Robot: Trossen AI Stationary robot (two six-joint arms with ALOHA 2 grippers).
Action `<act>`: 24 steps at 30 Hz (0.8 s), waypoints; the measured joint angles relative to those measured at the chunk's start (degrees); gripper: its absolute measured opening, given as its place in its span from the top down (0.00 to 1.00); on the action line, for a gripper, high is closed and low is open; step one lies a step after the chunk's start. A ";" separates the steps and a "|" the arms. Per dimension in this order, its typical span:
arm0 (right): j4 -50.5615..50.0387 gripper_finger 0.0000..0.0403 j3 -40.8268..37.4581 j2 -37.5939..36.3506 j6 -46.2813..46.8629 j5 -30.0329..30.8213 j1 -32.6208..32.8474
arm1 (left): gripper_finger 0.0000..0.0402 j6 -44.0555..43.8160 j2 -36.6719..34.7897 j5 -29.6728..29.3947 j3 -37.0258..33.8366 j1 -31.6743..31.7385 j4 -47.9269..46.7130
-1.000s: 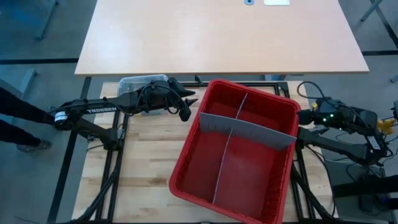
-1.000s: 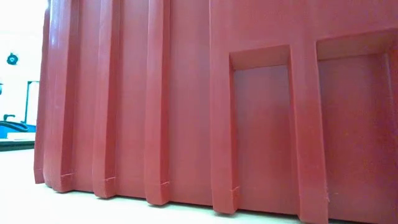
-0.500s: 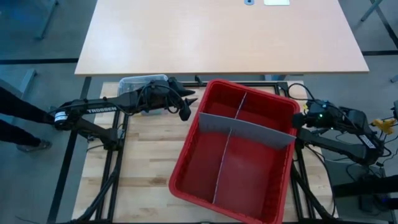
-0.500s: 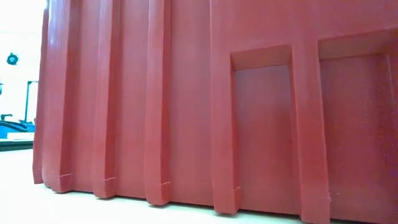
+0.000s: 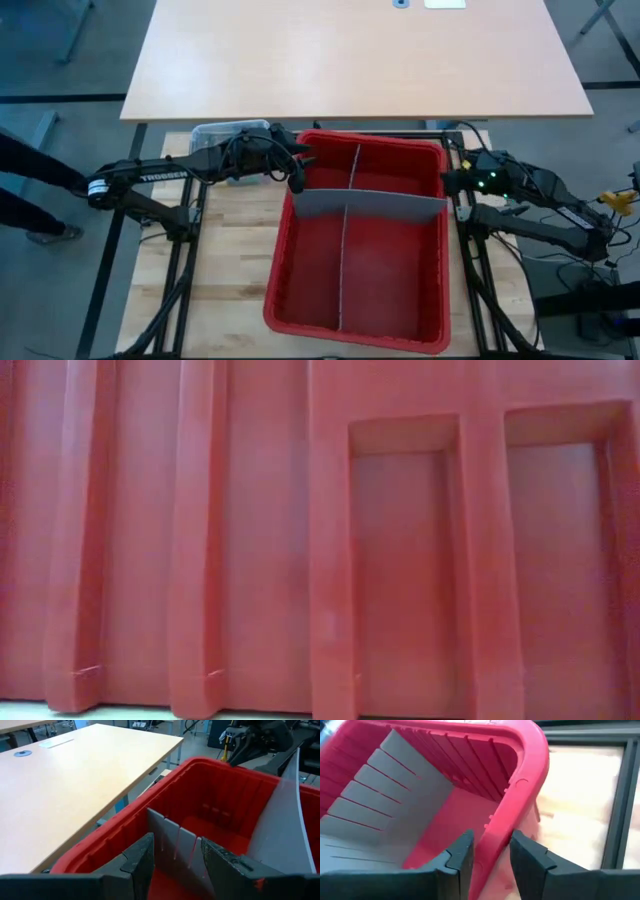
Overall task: Sort blocks
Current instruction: Insert the bin divider into the red bin
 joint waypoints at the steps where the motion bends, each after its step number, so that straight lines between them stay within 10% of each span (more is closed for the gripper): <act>1: 1.10 0.77 0.00 1.31 -1.31 0.36 -0.02 | 0.65 0.02 0.00 0.02 0.00 0.00 0.00; 16: 6.42 0.73 4.80 2.87 -9.72 10.18 -0.14 | 0.65 0.02 -1.89 0.02 0.00 0.00 0.00; 24: 6.30 0.73 9.58 1.75 -17.67 -5.44 -0.13 | 0.65 0.27 -3.41 7.19 0.00 -0.02 -0.21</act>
